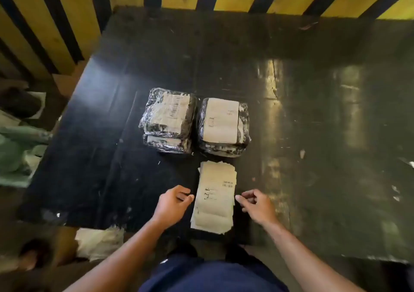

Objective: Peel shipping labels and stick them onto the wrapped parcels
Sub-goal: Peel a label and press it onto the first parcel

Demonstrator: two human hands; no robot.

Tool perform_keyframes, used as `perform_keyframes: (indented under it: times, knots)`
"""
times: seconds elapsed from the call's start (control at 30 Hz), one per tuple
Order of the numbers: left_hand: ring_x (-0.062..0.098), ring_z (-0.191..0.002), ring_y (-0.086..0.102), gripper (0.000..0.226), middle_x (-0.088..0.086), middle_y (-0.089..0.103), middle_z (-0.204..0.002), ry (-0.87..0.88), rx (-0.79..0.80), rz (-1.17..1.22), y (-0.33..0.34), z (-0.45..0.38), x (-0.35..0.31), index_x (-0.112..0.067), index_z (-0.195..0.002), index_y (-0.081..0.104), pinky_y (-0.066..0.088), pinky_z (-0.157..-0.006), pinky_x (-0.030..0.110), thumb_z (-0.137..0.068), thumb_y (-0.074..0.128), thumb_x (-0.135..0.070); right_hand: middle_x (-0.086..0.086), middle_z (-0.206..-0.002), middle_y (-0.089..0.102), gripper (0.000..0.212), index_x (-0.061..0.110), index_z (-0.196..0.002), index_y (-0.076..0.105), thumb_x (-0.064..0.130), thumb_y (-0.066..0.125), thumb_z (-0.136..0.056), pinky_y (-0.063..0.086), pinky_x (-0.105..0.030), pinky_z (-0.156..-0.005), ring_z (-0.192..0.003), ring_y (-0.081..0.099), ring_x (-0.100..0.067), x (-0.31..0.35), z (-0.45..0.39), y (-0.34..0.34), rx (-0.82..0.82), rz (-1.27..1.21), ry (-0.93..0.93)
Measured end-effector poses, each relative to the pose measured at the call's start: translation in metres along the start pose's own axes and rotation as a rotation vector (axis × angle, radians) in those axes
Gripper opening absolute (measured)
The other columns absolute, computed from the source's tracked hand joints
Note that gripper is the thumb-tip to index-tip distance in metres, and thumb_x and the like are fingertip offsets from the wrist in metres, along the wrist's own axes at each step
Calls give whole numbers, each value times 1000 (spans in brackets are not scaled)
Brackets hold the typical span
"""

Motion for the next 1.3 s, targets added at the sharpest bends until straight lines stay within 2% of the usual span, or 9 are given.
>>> perform_keyframes:
  times: [0.17, 0.3, 0.43, 0.57, 0.67, 0.83, 0.97, 1.17, 1.3]
  knots:
    - [6, -84, 72, 23, -9, 75, -92, -100, -29, 100, 24, -7, -4, -26, -105, 71, 62, -81, 32, -92, 77, -44, 1, -87, 75, 47, 18, -86, 68, 55, 92, -69, 58, -35, -73, -81, 72, -20, 8, -9, 18, -75, -121, 141]
    - [8, -83, 71, 25, -10, 73, -93, -155, -11, 61, 30, -13, -6, -30, -100, 67, 62, -75, 31, -88, 81, -47, 0, -82, 72, 39, 13, -77, 65, 38, 94, -74, 45, -28, -61, -74, 63, -15, 15, -10, 24, -74, -137, 173]
    - [8, -88, 70, 38, -10, 71, -99, -153, 10, 69, 31, -16, -8, -28, -107, 65, 61, -74, 30, -82, 85, -50, -3, -92, 79, 34, -2, -86, 74, 25, 92, -78, 55, -32, -71, -90, 74, -22, 1, -13, 27, -46, -256, 244]
    - [6, -90, 66, 36, -8, 70, -108, -165, -10, 72, 30, -16, -10, -26, -115, 65, 52, -67, 22, -88, 80, -47, -2, -106, 79, 9, 12, -88, 77, 16, 85, -86, 50, -22, -70, -96, 72, -14, -4, -14, 24, -3, -323, 249]
    - [5, -90, 67, 34, -8, 71, -109, -161, 2, 76, 31, -17, -11, -27, -113, 65, 52, -67, 22, -89, 80, -46, -1, -108, 77, 7, 12, -95, 74, 11, 80, -91, 54, -28, -75, -99, 71, -16, -7, -13, 11, -16, -354, 243]
    - [9, -93, 67, 42, -6, 70, -111, -155, -62, 67, 20, -13, -17, -26, -121, 63, 57, -79, 28, -89, 80, -45, -10, -114, 77, 6, 6, -94, 72, 10, 69, -98, 56, -50, -103, -109, 70, -29, -20, -2, -15, -33, -474, 273]
    - [8, -91, 66, 31, -8, 69, -108, -53, -177, 190, 0, 2, -50, -26, -118, 66, 53, -76, 21, -93, 76, -41, -3, -110, 80, 8, 5, -97, 73, 12, 69, -99, 56, -48, -102, -110, 72, -26, 13, 16, -37, -9, -513, 142]
    - [9, -113, 67, 58, -13, 72, -123, 72, 146, 500, 4, 27, -129, -31, -128, 65, 54, -87, 27, -82, 64, -65, 4, -107, 80, 6, 8, -97, 74, 13, 71, -98, 55, -34, -91, -108, 71, -18, 105, 48, -42, 90, -506, -142]
    - [8, -107, 73, 20, -14, 78, -113, 206, 107, 582, -23, 44, -173, -35, -118, 69, 59, -83, 29, -99, 65, -38, 0, -106, 81, 2, 13, -96, 76, 14, 73, -96, 59, -39, -94, -104, 74, -16, 147, 68, -47, 136, -474, -283]
Point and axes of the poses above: each hand's wrist, its own z-axis away from the middle knuckle, its own y-axis out of the palm, x = y × z, the point moved 10 cm from there along -z, towards the middle knuckle
